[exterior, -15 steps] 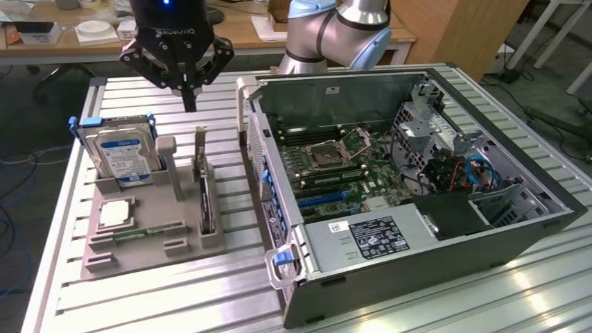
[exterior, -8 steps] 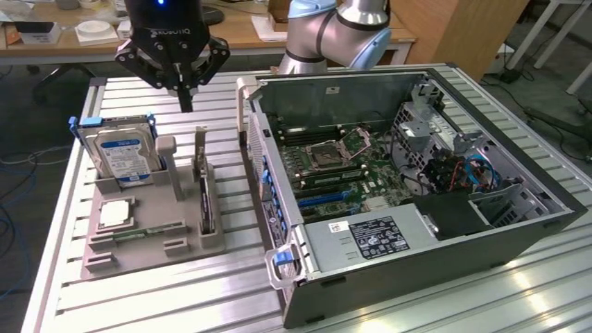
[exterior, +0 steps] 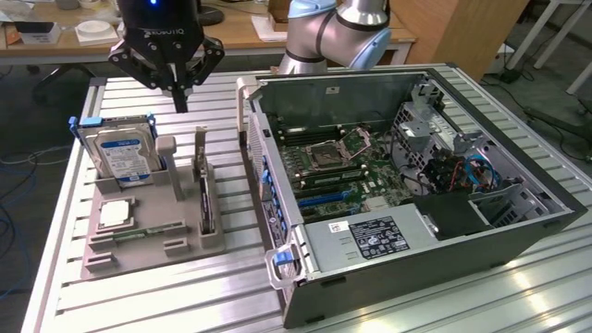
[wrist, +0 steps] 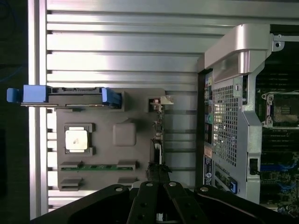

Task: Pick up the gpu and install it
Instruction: 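Reach for the gpu, then pick up the gpu and move the gpu toward the slot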

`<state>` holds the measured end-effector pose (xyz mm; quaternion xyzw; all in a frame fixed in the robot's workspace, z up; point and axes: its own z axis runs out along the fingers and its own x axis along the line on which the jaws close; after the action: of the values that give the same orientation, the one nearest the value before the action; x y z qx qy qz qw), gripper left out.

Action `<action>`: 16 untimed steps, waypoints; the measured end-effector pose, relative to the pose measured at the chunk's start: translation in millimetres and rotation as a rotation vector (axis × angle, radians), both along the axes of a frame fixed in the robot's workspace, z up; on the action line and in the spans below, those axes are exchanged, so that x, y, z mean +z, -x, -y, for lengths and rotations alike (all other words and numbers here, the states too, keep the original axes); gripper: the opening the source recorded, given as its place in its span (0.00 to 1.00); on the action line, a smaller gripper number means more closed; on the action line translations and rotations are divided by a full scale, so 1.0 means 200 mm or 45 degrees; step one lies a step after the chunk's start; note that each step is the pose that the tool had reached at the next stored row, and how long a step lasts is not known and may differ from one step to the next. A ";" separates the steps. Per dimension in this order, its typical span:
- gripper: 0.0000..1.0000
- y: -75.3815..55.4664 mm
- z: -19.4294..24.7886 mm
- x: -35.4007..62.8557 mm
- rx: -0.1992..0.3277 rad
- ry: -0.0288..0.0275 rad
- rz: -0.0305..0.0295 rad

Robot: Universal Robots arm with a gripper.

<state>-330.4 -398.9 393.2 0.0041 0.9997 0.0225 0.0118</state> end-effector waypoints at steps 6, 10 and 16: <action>0.10 0.01 0.000 0.000 0.001 0.0000 -0.0001; 0.10 0.01 0.000 0.000 0.001 0.0000 -0.0001; 0.10 0.01 0.000 0.000 0.001 0.0001 -0.0001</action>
<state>-332.6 -398.9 393.3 0.0036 0.9997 0.0225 0.0117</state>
